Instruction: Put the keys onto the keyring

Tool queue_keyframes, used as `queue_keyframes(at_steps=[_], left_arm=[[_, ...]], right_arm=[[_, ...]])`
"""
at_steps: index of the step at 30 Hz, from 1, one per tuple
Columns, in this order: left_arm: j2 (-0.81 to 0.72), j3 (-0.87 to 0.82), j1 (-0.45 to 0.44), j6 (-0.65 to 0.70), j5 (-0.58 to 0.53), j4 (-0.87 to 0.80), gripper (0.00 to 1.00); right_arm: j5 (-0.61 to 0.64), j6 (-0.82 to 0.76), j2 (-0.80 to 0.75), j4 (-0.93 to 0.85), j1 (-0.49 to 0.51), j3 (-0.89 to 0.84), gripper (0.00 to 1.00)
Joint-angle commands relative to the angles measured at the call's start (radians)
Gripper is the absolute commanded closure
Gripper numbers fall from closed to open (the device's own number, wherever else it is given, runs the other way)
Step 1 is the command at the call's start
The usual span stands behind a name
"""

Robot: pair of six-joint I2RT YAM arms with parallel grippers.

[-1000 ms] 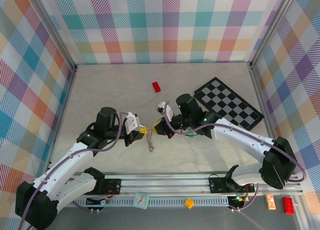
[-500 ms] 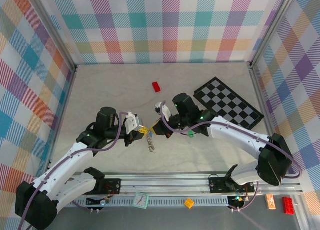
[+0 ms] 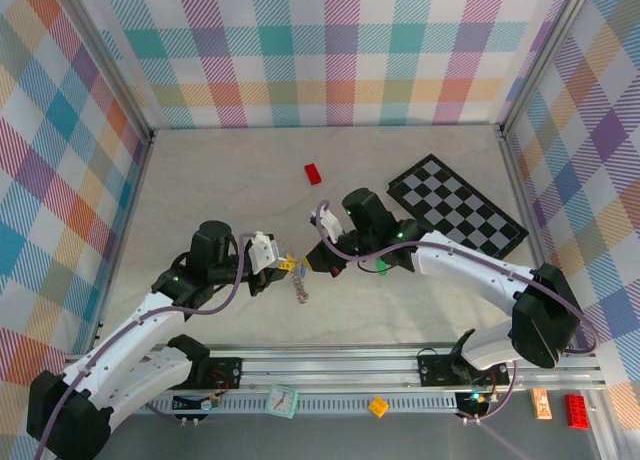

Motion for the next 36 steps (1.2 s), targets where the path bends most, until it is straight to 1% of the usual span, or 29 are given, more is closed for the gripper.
queue_keyframes(at_steps=[1, 6, 12, 14, 17, 19, 23, 25, 26, 27, 30, 31, 32, 36], left_arm=[[-0.030, -0.010, -0.022, 0.035, 0.032, 0.036, 1.00], [-0.033, -0.014, -0.023, 0.013, 0.048, 0.067, 1.00], [-0.021, -0.016, -0.023, -0.062, 0.092, 0.156, 1.00], [-0.014, -0.012, -0.024, -0.084, 0.107, 0.171, 1.00], [-0.006, -0.010, -0.025, -0.117, 0.123, 0.189, 1.00], [-0.005, -0.014, -0.025, -0.141, 0.134, 0.199, 1.00], [-0.005, -0.023, -0.026, -0.157, 0.159, 0.206, 1.00], [-0.001, -0.032, -0.026, -0.157, 0.166, 0.218, 1.00], [0.001, -0.035, -0.026, -0.156, 0.168, 0.227, 1.00], [0.002, -0.037, -0.026, -0.154, 0.173, 0.234, 1.00], [0.006, -0.035, -0.026, -0.145, 0.185, 0.244, 1.00], [0.006, -0.034, -0.026, -0.141, 0.188, 0.242, 1.00], [0.006, -0.034, -0.026, -0.134, 0.191, 0.239, 1.00], [0.007, -0.040, -0.026, -0.123, 0.205, 0.238, 1.00]], right_arm=[[-0.016, 0.020, 0.018, 0.001, -0.020, 0.023, 1.00], [-0.045, 0.011, 0.036, -0.011, -0.020, 0.035, 1.00], [-0.073, -0.020, 0.056, -0.034, -0.019, 0.065, 0.99], [-0.063, -0.038, 0.059, -0.062, -0.019, 0.075, 0.90], [-0.016, -0.064, 0.032, -0.087, -0.022, 0.073, 0.68], [0.015, -0.082, -0.011, -0.083, -0.036, 0.052, 0.57], [0.129, -0.158, -0.125, -0.007, -0.048, -0.033, 0.48], [0.158, -0.237, -0.190, 0.098, -0.049, -0.115, 0.46], [0.150, -0.277, -0.214, 0.152, -0.048, -0.153, 0.45], [0.118, -0.337, -0.237, 0.216, -0.048, -0.196, 0.45], [-0.032, -0.493, -0.271, 0.370, -0.042, -0.290, 0.44], [-0.043, -0.511, -0.272, 0.395, -0.038, -0.300, 0.44], [-0.047, -0.520, -0.266, 0.400, -0.035, -0.297, 0.45], [-0.068, -0.509, -0.222, 0.321, -0.031, -0.218, 0.50]])
